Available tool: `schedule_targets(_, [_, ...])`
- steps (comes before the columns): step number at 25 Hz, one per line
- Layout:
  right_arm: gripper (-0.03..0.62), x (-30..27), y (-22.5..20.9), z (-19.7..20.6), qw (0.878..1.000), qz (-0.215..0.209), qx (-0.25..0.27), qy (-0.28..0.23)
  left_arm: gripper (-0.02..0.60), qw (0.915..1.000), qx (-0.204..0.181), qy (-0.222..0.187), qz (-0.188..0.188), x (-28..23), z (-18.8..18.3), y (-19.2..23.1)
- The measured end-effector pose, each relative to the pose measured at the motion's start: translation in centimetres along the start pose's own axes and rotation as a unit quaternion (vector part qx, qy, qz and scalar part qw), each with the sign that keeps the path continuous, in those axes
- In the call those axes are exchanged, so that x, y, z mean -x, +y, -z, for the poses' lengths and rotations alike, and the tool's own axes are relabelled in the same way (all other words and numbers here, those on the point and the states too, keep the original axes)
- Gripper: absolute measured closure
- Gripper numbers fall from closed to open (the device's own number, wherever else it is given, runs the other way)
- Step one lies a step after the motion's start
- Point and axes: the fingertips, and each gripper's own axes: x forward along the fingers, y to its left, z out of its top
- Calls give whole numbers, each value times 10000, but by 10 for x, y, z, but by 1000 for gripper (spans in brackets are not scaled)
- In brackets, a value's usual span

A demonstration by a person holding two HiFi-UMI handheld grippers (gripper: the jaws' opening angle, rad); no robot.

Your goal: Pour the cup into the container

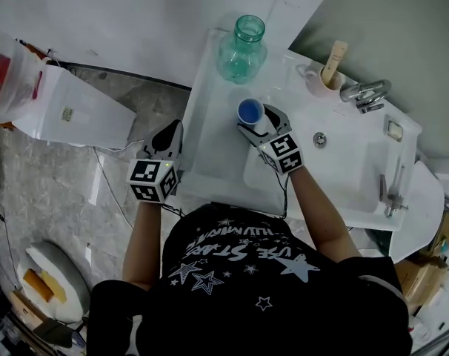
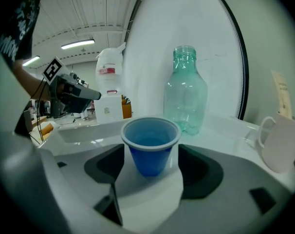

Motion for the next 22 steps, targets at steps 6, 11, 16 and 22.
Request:
schedule_targets(6, [247,-10,-1,-2,9998,-94,78,-150,571,9999,-37,53,96,-11,0,4])
schedule_targets(11, [252,-15,-1,-3,9994,-214,55,-265,571,9998,-36,118,157,-18,4,4])
schedule_targets(16, [292,-20,1,-5,9992,-262,14,-309,571,9998,-25,134,164,-21,5,6])
schedule_targets(22, [307,-17,2,-7,9992,-248,-53,-318,571,9997,-40,141,192,-22,5,7])
